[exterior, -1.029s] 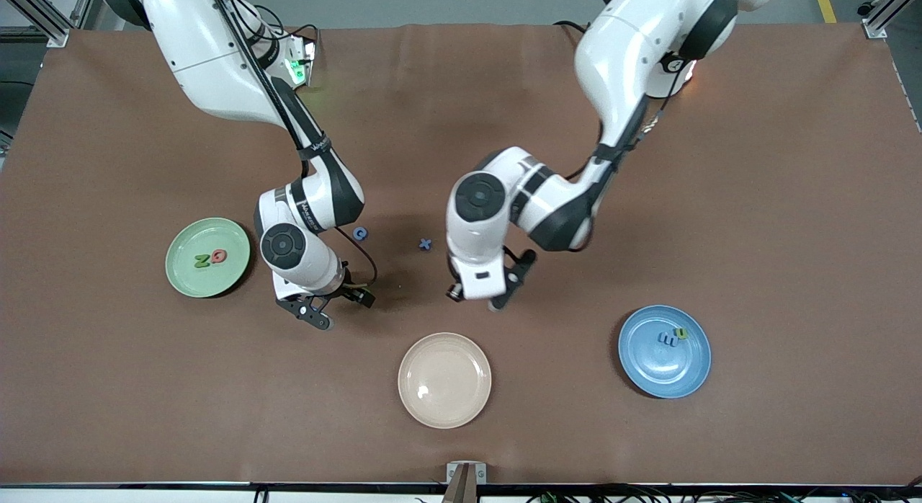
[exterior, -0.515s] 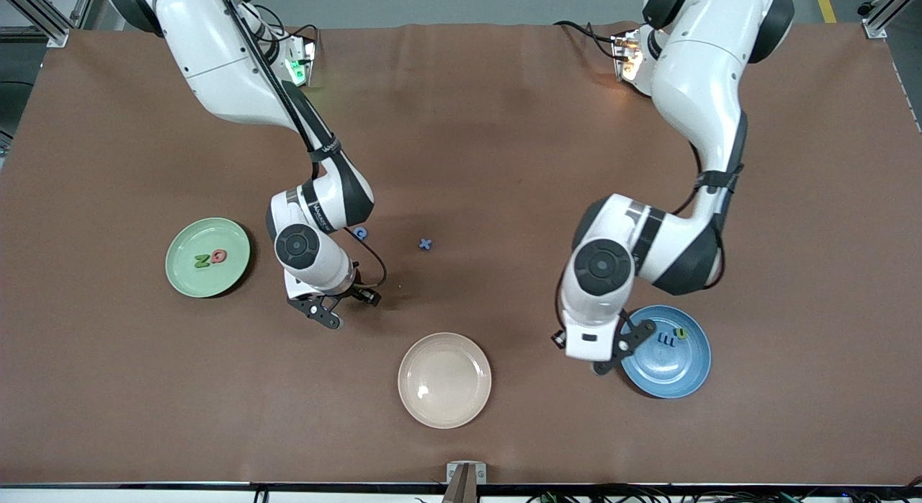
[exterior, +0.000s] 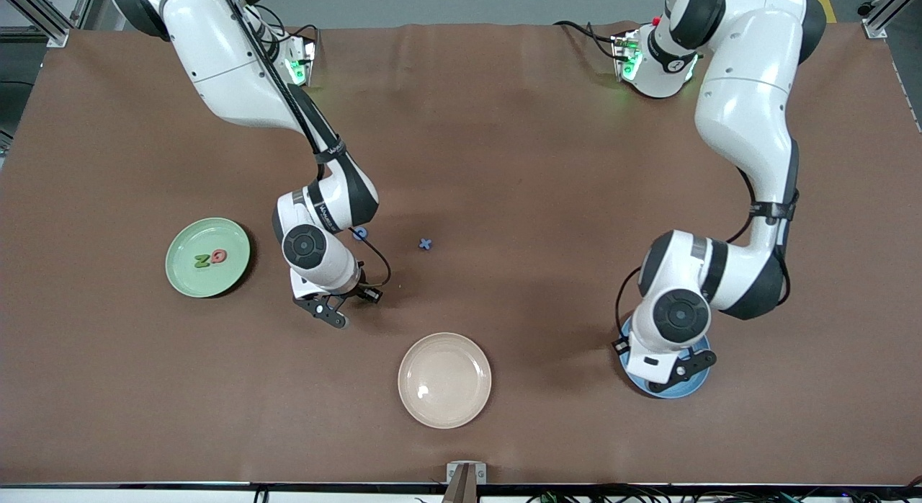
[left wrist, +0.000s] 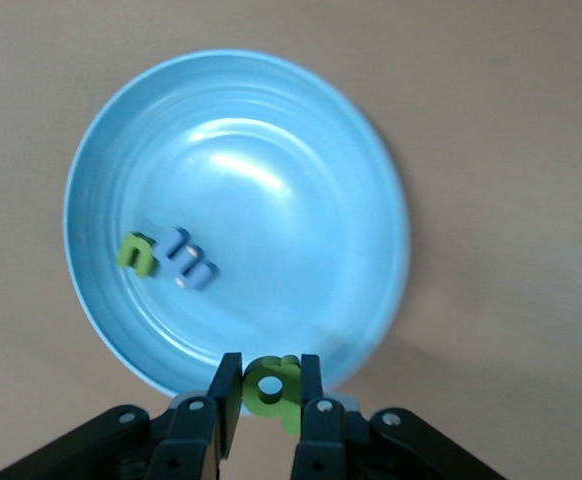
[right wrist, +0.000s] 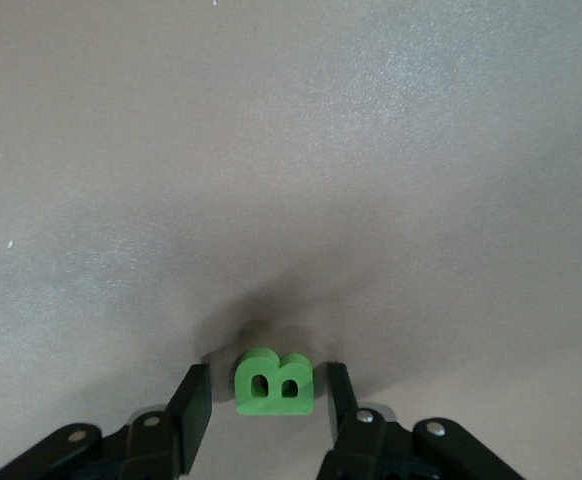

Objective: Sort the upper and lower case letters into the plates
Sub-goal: 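Drop the green q in the blue plate while the right gripper grasps B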

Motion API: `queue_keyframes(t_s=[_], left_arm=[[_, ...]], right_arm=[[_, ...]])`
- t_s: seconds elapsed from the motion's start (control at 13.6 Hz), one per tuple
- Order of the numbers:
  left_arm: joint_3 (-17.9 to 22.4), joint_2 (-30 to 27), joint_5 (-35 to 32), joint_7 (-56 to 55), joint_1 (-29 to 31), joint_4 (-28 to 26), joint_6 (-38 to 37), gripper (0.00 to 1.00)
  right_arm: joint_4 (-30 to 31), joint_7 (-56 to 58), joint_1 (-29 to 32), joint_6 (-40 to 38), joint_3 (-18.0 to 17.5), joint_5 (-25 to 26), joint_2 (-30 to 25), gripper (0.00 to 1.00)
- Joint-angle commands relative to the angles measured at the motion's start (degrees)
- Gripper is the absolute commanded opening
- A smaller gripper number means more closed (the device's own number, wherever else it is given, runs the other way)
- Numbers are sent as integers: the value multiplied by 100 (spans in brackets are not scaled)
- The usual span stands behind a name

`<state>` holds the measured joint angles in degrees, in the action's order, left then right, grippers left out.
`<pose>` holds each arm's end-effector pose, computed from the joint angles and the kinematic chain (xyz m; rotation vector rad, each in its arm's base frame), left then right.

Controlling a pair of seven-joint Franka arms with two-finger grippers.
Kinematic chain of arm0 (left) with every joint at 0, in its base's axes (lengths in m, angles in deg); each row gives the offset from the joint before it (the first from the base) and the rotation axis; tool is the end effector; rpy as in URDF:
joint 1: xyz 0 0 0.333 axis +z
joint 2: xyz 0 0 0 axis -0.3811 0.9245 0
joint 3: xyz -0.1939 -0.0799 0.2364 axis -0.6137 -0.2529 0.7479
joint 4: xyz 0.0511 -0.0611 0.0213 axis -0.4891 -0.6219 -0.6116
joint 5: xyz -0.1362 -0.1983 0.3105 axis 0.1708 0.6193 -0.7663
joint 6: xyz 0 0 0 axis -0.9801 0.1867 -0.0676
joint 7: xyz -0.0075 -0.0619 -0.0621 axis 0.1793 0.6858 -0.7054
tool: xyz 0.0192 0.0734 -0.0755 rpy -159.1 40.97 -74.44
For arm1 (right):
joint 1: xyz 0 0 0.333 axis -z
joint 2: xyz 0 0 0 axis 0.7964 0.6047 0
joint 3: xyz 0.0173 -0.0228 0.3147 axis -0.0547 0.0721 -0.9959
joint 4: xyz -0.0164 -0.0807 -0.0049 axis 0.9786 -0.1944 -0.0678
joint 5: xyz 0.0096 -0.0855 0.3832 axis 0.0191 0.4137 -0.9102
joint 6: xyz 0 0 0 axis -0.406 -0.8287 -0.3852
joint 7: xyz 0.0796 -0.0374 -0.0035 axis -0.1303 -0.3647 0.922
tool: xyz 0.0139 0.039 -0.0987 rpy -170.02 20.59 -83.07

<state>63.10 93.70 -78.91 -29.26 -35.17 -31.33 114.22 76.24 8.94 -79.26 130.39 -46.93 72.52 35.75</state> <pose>0.7299 -0.1873 0.2458 -2.8709 -0.6540 0.0551 0.6116 0.2858 0.1804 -3.0117 0.7809 0.0525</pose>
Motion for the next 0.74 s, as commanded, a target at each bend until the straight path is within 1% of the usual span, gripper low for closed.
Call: queue_keyframes(t_s=[0.0,0.07,0.15,0.22,0.29,0.44,0.51,0.66], left_arm=[[-54,89,-50,384,283,-38,171,1],[-54,106,-49,559,431,-38,180,5],[-54,124,-49,656,537,-46,180,26],[-54,150,-49,701,591,-46,180,72],[-54,133,-41,701,591,-46,189,99],[-106,72,3,561,495,-73,119,100],[-272,45,108,334,451,-90,101,100],[-676,-25,170,-446,415,-90,-101,100]], right_arm=[[-73,-72,-68,16,65,-45,46,46],[-65,-72,-68,16,66,-19,46,43],[-56,-72,-68,16,66,-19,46,38],[-56,-72,-68,16,66,-10,46,34],[-47,-64,-60,16,66,-10,46,33],[-38,-63,-60,7,66,-10,37,24],[-38,-63,-42,-45,66,-1,11,22],[-21,33,2,-133,66,-1,-85,21]])
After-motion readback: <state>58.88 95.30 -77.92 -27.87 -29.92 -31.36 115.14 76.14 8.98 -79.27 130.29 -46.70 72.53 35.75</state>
